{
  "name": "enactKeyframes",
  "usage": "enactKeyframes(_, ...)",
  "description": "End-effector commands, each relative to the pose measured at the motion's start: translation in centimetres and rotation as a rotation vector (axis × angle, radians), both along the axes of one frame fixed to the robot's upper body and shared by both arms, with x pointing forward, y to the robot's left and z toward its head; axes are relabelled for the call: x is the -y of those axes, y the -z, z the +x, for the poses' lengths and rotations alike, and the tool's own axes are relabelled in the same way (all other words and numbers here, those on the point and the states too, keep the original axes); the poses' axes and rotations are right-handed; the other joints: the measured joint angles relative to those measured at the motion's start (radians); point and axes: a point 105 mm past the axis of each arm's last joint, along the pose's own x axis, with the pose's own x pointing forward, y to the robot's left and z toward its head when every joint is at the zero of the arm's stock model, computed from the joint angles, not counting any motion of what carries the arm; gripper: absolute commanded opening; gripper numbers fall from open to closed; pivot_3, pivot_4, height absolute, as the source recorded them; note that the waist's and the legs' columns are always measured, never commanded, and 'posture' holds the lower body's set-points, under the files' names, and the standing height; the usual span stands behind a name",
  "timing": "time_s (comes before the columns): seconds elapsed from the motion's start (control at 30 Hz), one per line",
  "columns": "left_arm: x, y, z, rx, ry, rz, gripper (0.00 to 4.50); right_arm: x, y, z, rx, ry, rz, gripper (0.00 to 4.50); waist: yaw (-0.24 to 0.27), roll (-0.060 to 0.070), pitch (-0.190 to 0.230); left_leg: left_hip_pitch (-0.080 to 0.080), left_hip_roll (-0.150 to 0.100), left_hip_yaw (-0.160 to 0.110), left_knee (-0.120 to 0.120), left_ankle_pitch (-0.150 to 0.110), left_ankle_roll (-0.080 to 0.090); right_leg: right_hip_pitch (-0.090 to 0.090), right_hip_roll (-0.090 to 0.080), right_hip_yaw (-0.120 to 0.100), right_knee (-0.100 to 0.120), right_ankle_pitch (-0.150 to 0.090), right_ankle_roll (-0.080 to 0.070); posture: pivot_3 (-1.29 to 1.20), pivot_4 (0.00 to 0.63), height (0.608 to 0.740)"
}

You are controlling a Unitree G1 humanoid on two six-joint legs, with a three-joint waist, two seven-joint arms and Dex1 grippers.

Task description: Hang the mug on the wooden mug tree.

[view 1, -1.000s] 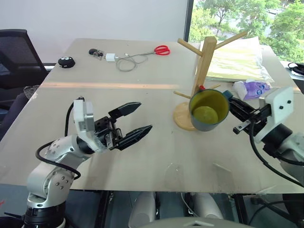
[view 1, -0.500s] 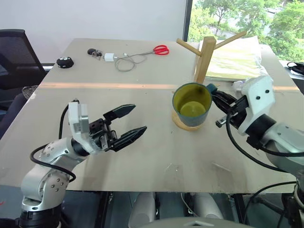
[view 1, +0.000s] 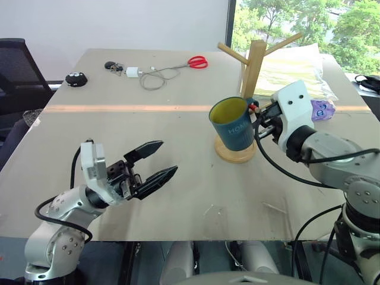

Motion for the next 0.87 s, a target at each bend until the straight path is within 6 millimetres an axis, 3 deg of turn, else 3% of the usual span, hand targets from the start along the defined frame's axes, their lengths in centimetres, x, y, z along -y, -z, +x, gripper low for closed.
enactKeyframes(0.03, 0.3, -1.6, -0.4, 0.076, 0.013, -0.007, 4.50, 0.4, -1.8, -1.3, 0.059, -0.079, 0.044, 1.57, 0.001, 0.000, 0.000, 0.000, 0.000, 0.000, 0.000, 0.000, 0.000, 0.000, 0.000, 0.000, 0.000, 0.000, 0.000, 0.00, 0.150, 0.740)
enactKeyframes(0.07, 0.3, -1.5, -0.3, 0.070, 0.018, -0.006, 4.50, 0.3, -1.8, -2.2, 0.054, -0.153, 0.040, 2.07, 0.002, 0.000, 0.000, -0.001, 0.000, 0.000, 0.000, 0.000, 0.000, 0.000, 0.000, 0.000, 0.000, 0.000, 0.000, 0.00, 0.150, 0.740)
enactKeyframes(0.13, 0.3, -1.2, -0.4, 0.048, 0.028, 0.000, 4.50, 0.9, -1.7, -4.3, 0.031, -0.278, 0.037, 2.07, 0.001, 0.000, 0.000, -0.001, 0.000, 0.000, 0.000, -0.001, 0.001, 0.000, 0.000, 0.000, -0.001, 0.000, 0.001, 0.00, 0.150, 0.740)
enactKeyframes(0.37, -1.1, 1.1, 0.1, -0.080, 0.031, 0.093, 4.50, 5.4, -0.2, -8.0, -0.106, -0.365, 0.101, 2.07, -0.001, -0.001, 0.001, 0.000, 0.000, 0.000, -0.002, -0.002, 0.003, 0.000, 0.000, 0.000, -0.003, 0.000, 0.002, 0.00, 0.150, 0.740)
enactKeyframes(0.47, -2.5, 2.4, 0.2, -0.141, -0.003, 0.162, 4.50, 8.3, 1.9, -8.3, -0.146, -0.273, 0.058, 2.98, -0.002, -0.001, 0.001, 0.002, 0.000, 0.000, -0.004, -0.002, 0.003, 0.001, 0.001, 0.001, -0.003, -0.001, 0.001, 0.00, 0.150, 0.740)
enactKeyframes(0.57, -4.1, 3.6, 0.2, -0.206, -0.069, 0.214, 4.50, 10.3, 4.7, -9.4, -0.209, -0.256, 0.053, 4.47, 0.002, -0.002, 0.000, 0.002, 0.000, 0.000, -0.004, -0.002, 0.003, 0.001, 0.000, 0.001, -0.003, -0.003, 0.005, 0.00, 0.150, 0.740)
enactKeyframes(0.67, -4.9, 4.8, -0.2, -0.251, -0.119, 0.256, 4.50, 12.1, 6.5, -9.3, -0.183, -0.199, 0.034, 4.47, -0.001, -0.003, 0.000, 0.003, 0.000, 0.001, -0.004, -0.002, 0.003, 0.001, 0.000, 0.002, -0.003, -0.003, 0.005, 0.00, 0.150, 0.740)
enactKeyframes(0.87, -5.6, 5.6, -0.5, -0.260, -0.195, 0.320, 4.50, 11.8, 8.8, -9.1, -0.176, -0.216, 0.036, 4.47, -0.001, -0.003, 0.001, 0.004, 0.001, 0.001, -0.004, -0.002, 0.002, 0.001, -0.004, 0.001, -0.003, -0.003, 0.005, 0.00, 0.150, 0.740)
